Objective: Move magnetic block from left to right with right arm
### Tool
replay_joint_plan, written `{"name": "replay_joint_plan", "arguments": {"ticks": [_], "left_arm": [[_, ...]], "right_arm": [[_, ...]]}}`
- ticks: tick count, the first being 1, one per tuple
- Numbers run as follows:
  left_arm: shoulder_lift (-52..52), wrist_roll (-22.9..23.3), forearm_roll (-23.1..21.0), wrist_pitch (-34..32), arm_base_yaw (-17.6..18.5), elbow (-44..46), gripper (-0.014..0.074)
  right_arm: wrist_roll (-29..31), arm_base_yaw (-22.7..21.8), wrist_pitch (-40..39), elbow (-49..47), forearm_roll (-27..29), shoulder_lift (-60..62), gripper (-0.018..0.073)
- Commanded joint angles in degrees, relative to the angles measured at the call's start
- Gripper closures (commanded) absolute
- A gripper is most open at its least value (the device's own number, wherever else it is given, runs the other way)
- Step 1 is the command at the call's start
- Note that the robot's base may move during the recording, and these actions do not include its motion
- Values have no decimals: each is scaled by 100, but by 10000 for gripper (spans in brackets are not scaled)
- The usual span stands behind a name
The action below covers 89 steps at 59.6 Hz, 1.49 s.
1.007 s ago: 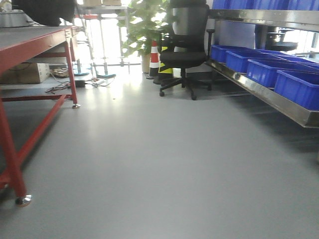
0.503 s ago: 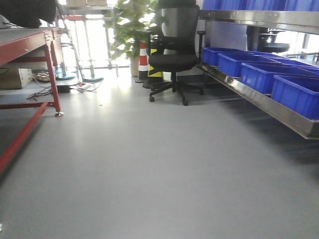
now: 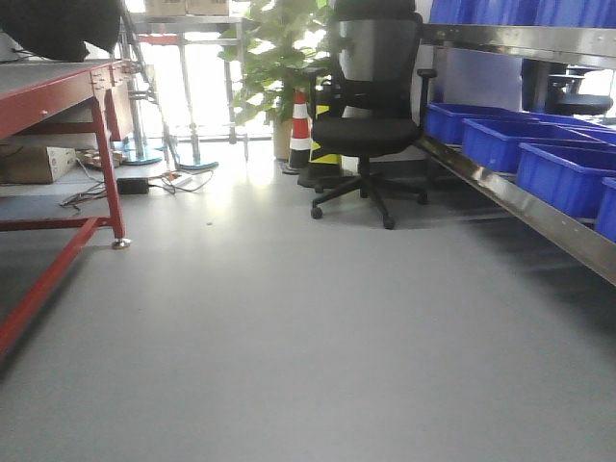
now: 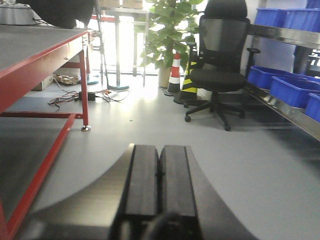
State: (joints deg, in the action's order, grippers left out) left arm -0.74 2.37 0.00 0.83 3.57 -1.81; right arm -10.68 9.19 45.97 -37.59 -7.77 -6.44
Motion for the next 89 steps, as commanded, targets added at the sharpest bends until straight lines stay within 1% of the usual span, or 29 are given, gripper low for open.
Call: {"name": "replay_joint_plan", "arguments": {"ticks": [1, 39, 47, 89], "left_arm": [[-83, 34, 0, -519, -17, -59, 713], [-83, 34, 0, -519, -17, -59, 713], [-83, 34, 0, -519, -100, -59, 713], [-83, 34, 0, -519, -112, -59, 713]], "right_arm": [[39, -23, -519, -135, -59, -104, 362], [39, -23, -519, -135, -59, -104, 362], [39, -23, -519, -135, -59, -104, 362], [39, -23, -519, -135, -59, -104, 362]]}}
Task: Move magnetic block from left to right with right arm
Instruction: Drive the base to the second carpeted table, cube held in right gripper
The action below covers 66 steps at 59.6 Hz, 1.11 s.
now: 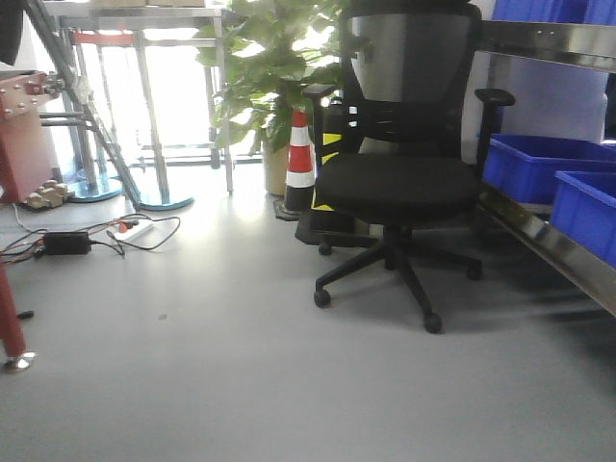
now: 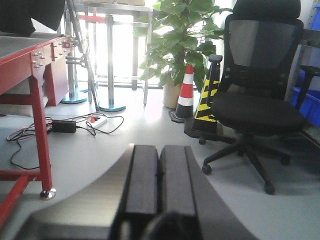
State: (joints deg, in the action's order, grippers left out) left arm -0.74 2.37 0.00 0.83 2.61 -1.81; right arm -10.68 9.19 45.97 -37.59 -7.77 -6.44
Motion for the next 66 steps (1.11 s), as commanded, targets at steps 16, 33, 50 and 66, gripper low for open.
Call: {"name": "replay_joint_plan", "arguments": {"ticks": [16, 33, 50, 66], "left_arm": [[-83, 34, 0, -519, -16, -59, 712], [-83, 34, 0, -519, -16, -59, 713], [-83, 34, 0, -519, -16, -59, 713], [-60, 34, 0, -519, -16, -59, 713]], "right_arm": [[39, -23, -519, -135, -59, -104, 362], [39, -23, -519, -135, -59, -104, 362], [39, -23, -519, -135, -59, -104, 362], [39, -23, -519, -135, -59, -104, 362]]}}
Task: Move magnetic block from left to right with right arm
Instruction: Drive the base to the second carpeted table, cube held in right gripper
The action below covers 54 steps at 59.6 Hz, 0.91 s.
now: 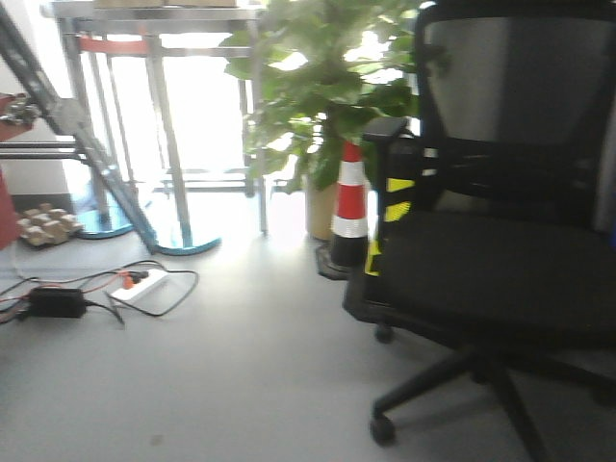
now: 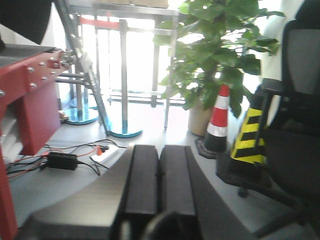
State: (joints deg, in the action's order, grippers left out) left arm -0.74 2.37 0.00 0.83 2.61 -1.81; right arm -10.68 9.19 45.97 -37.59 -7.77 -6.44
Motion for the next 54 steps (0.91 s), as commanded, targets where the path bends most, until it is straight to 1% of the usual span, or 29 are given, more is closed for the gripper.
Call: {"name": "replay_joint_plan", "arguments": {"ticks": [1, 54], "left_arm": [[-60, 34, 0, -519, -16, -59, 713], [-60, 34, 0, -519, -16, -59, 712]], "right_arm": [[39, -23, -519, -135, -59, -104, 362], [39, -23, -519, -135, -59, -104, 362]]}}
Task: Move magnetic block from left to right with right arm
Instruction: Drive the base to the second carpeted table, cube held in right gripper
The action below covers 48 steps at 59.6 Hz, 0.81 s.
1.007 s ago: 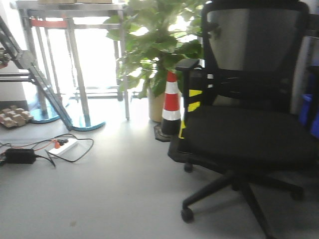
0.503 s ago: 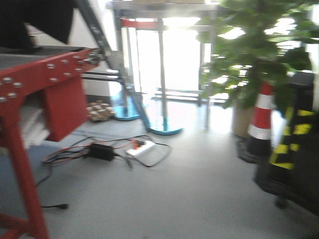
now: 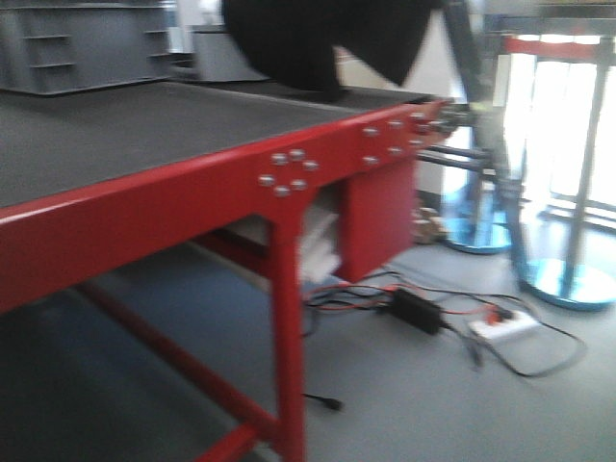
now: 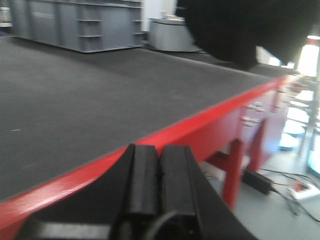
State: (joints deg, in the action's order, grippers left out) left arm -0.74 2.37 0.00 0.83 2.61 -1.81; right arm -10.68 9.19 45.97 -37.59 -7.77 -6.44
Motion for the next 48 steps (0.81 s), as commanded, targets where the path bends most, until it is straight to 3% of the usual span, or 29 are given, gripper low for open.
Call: {"name": "replay_joint_plan", "arguments": {"ticks": [1, 48], "left_arm": [[-60, 34, 0, -519, -16, -59, 713], [-60, 34, 0, -519, -16, -59, 713]], "right_arm": [[39, -23, -519, -135, -59, -104, 362], [39, -23, -519, -135, -59, -104, 362]]}}
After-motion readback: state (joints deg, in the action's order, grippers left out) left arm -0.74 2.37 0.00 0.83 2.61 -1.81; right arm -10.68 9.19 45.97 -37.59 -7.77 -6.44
